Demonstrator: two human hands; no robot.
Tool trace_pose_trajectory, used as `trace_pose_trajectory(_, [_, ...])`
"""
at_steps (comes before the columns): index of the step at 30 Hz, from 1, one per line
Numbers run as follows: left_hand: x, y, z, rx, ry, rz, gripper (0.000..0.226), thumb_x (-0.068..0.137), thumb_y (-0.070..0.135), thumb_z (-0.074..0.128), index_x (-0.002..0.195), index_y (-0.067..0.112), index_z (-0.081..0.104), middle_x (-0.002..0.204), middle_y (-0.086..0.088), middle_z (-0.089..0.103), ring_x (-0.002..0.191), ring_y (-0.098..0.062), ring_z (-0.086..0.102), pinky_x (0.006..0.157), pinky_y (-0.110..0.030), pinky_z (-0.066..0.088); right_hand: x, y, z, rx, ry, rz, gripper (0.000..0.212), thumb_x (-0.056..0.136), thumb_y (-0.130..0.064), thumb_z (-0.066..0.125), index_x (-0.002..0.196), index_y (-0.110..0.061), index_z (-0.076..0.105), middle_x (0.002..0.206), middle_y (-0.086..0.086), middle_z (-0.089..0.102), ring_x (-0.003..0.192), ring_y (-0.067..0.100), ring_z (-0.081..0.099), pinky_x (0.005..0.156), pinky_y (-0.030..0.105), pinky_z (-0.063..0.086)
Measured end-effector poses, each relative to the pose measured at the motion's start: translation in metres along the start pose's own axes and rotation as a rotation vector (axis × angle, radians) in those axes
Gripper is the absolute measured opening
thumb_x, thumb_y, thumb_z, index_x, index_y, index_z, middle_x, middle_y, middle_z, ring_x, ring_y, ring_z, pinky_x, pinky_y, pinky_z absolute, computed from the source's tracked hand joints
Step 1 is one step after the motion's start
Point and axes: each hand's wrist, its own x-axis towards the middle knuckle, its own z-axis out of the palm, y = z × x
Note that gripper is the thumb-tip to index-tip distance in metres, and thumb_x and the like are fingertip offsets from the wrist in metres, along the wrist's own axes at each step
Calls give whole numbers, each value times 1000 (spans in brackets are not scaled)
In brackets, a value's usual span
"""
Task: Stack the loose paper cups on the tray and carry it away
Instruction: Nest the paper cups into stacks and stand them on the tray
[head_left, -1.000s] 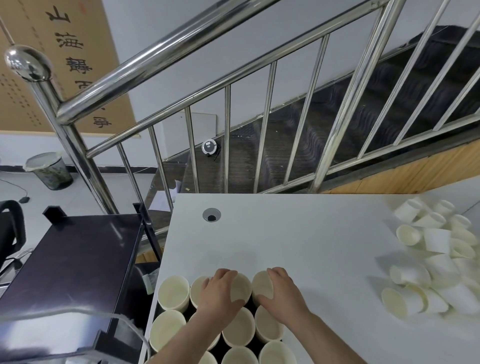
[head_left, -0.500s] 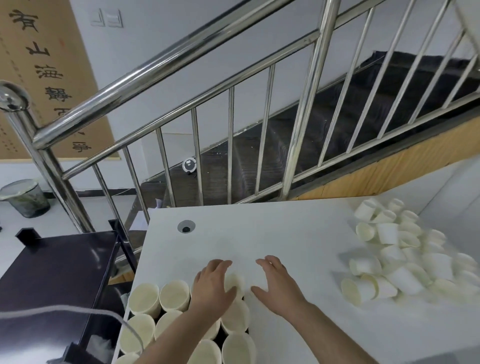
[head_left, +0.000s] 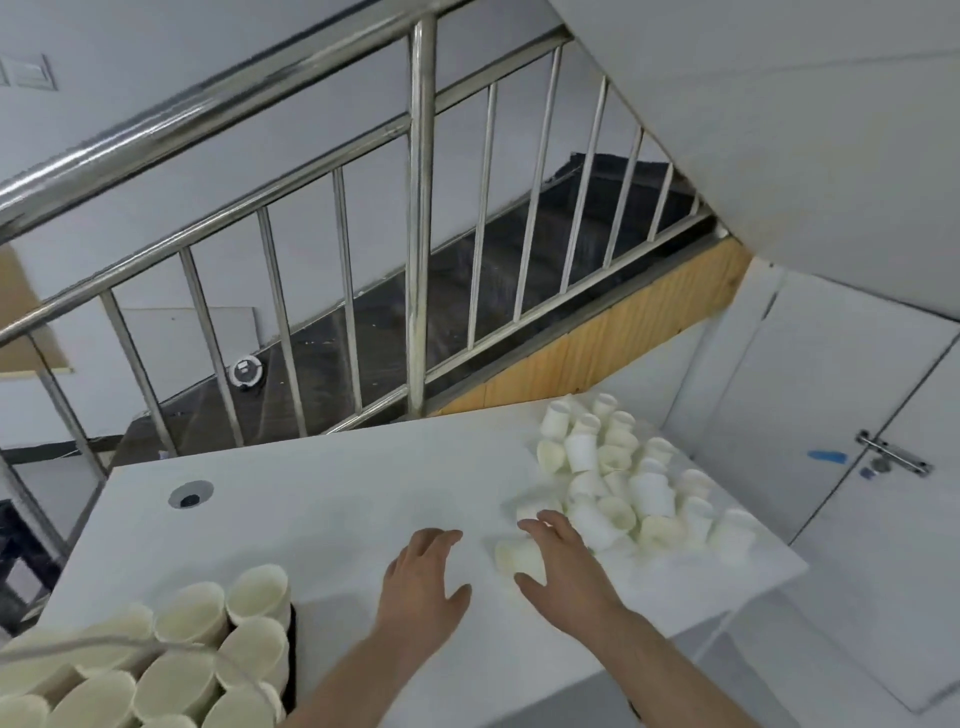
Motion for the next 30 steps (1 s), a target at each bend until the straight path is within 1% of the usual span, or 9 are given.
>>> trace_pose_trajectory(5, [17, 41, 28, -36, -17, 43, 60, 83, 30, 62, 138, 30, 39, 132, 15, 38, 121, -5, 44, 104, -24, 36, -6, 51, -18, 14, 16, 34, 60, 94, -33, 56, 148, -25, 29, 155, -5, 15, 142, 10, 24, 103, 27, 42])
trace_pose_trajectory(9, [42, 56, 46, -34, -42, 42, 58, 84, 30, 61, 138, 30, 38, 133, 16, 36, 122, -4, 44, 101, -23, 38, 7, 82, -22, 23, 14, 50, 61, 94, -34, 56, 148, -27, 29, 155, -8, 13, 141, 9, 25, 100, 22, 42])
trace_pose_trajectory(12, [64, 61, 62, -51, -64, 25, 58, 84, 30, 61, 137, 29, 39, 134, 15, 36, 122, -6, 43, 100, -23, 39, 22, 103, -20, 21, -2, 70, 61, 94, -35, 56, 148, -27, 29, 155, -9, 14, 140, 9, 26, 100, 22, 42])
trace_pose_trajectory(16, [112, 68, 91, -90, -84, -5, 57, 85, 30, 60, 138, 28, 39, 135, 13, 37, 123, -6, 44, 99, -23, 42, 60, 137, -21, -3, -22, 87, 62, 94, -36, 56, 148, -26, 29, 154, -8, 15, 138, 10, 31, 100, 22, 42])
trace_pose_trajectory(20, [164, 75, 116, -128, -88, -38, 57, 86, 32, 61, 138, 29, 39, 136, 13, 37, 122, -7, 44, 99, -23, 42, 109, 171, -26, -24, -47, 105, 63, 93, -38, 58, 148, -26, 29, 155, -7, 18, 141, 11, 28, 106, 25, 39])
trace_pose_trajectory(23, [201, 76, 129, -143, -93, -62, 57, 86, 33, 61, 138, 29, 39, 137, 12, 38, 123, -9, 44, 100, -26, 42, 147, 191, -28, -31, -84, 115, 65, 92, -39, 59, 148, -26, 29, 154, -6, 21, 139, 12, 30, 105, 26, 40])
trace_pose_trajectory(26, [228, 76, 132, -127, -96, -81, 57, 87, 33, 61, 139, 27, 38, 138, 11, 38, 124, -10, 44, 101, -27, 42, 177, 203, -30, -25, -105, 132, 70, 91, -41, 59, 150, -26, 24, 153, -4, 22, 139, 15, 31, 104, 29, 42])
trace_pose_trajectory(30, [259, 73, 139, -120, -105, -110, 57, 87, 33, 60, 138, 26, 39, 138, 9, 38, 123, -11, 45, 101, -27, 43, 215, 222, -26, -18, -138, 184, 76, 90, -42, 60, 151, -26, 19, 151, 1, 25, 134, 18, 37, 101, 31, 45])
